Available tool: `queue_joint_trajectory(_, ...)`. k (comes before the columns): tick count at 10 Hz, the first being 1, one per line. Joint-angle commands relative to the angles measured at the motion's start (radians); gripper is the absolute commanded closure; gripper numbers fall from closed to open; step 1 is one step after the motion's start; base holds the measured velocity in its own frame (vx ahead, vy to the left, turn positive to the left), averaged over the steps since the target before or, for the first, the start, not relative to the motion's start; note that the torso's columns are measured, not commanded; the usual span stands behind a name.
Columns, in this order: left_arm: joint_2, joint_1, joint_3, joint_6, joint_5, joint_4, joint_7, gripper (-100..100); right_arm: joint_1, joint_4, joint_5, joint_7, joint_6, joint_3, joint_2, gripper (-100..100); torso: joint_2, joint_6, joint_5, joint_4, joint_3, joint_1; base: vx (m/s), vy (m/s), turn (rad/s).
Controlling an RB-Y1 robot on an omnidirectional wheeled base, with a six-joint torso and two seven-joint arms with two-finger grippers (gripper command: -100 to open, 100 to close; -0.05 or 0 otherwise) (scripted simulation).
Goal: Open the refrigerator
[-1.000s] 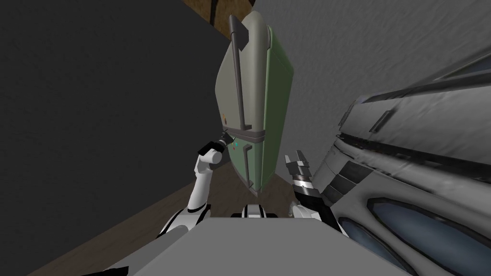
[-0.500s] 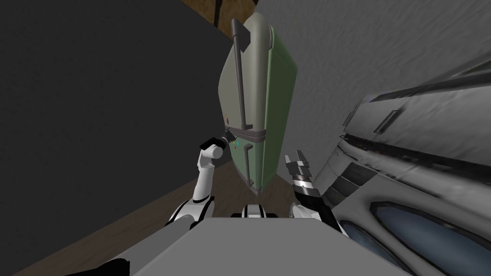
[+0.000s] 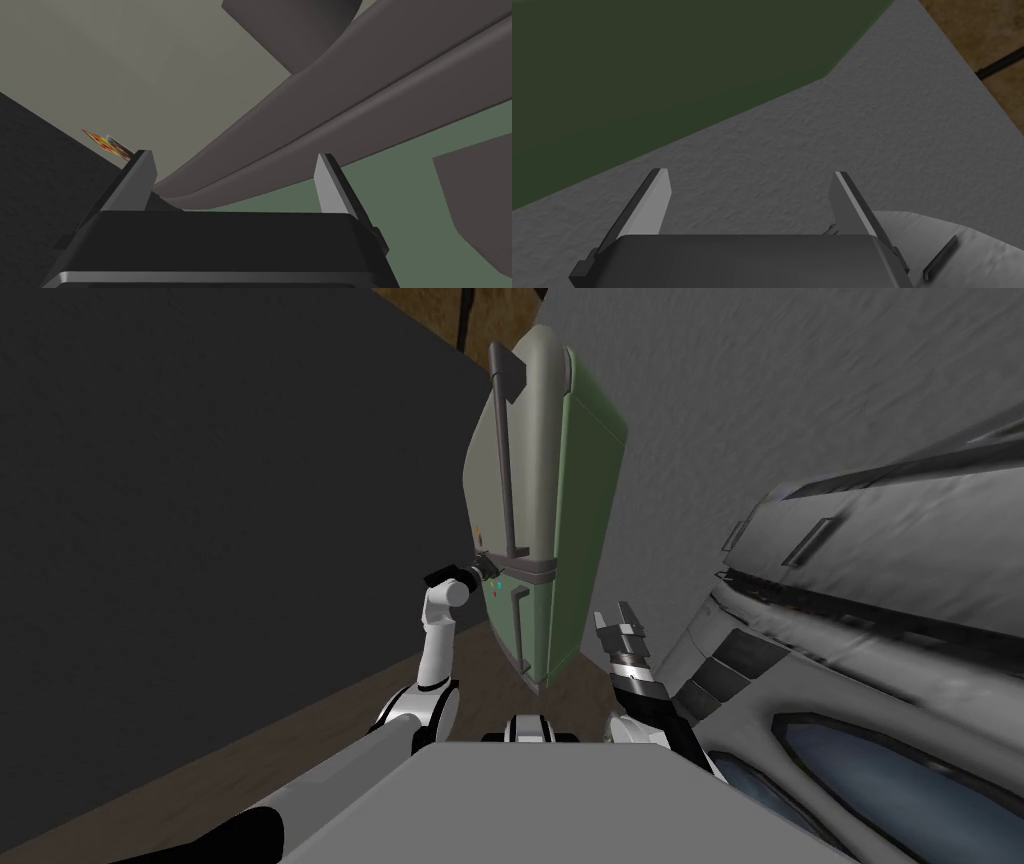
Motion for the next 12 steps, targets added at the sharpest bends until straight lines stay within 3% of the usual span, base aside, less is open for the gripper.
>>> queue_joint_trajectory(1, -0.068, -0.047, 0.006, 0.058, 0.017, 0.017, 0.017, -100, 0.000, 0.000, 0.000, 0.000, 0.000, 0.000, 0.000, 0, -0.001, 0.000, 0.000, 0.000, 0.000, 0.000, -0.028, -0.023, 0.075)
queue_joint_trajectory(5, -0.176, -0.082, 0.013, 0.098, 0.033, 0.030, 0.028, -100, 0.000, 0.000, 0.000, 0.000, 0.000, 0.000, 0.000, 0, -0.001, 0.000, 0.000, 0.000, 0.000, 0.001, -0.018, -0.014, 0.039)
queue_joint_trajectory(7, -0.165, -0.102, 0.018, 0.122, 0.018, 0.017, 0.046, -100, 0.000, 0.000, 0.000, 0.000, 0.000, 0.000, 0.000, 0, -0.001, 0.000, 0.000, 0.000, 0.000, 0.001, 0.045, -0.042, 0.004)
queue_joint_trajectory(8, -0.166, -0.095, 0.014, 0.108, 0.020, 0.023, 0.038, -100, 0.000, 0.000, 0.000, 0.000, 0.000, 0.000, 0.000, 0, -0.005, 0.000, -0.001, -0.001, -0.003, -0.004, 0.058, -0.054, 0.010)
queue_joint_trajectory(9, -0.166, -0.098, 0.015, 0.112, 0.019, 0.023, 0.041, 100, 0.000, 0.000, 0.000, 0.000, 0.000, 0.000, 0.000, 0, -0.002, 0.000, 0.000, -0.001, -0.002, -0.001, 0.013, -0.006, 0.023)
queue_joint_trajectory(11, -0.084, -0.029, 0.101, 0.098, 0.096, 0.017, 0.039, 100, 0.000, 0.000, 0.000, 0.000, 0.000, 0.000, 0.000, 0, 0.005, 0.003, 0.002, -0.001, 0.004, 0.008, -0.069, 0.214, -0.360)
queue_joint_trajectory(12, -0.084, -0.012, 0.116, 0.098, 0.096, 0.017, 0.039, 100, 0.000, 0.000, 0.000, 0.000, 0.000, 0.000, -0.001, 0, 0.006, 0.000, 0.003, 0.002, 0.004, 0.008, -0.055, 0.146, -0.428)
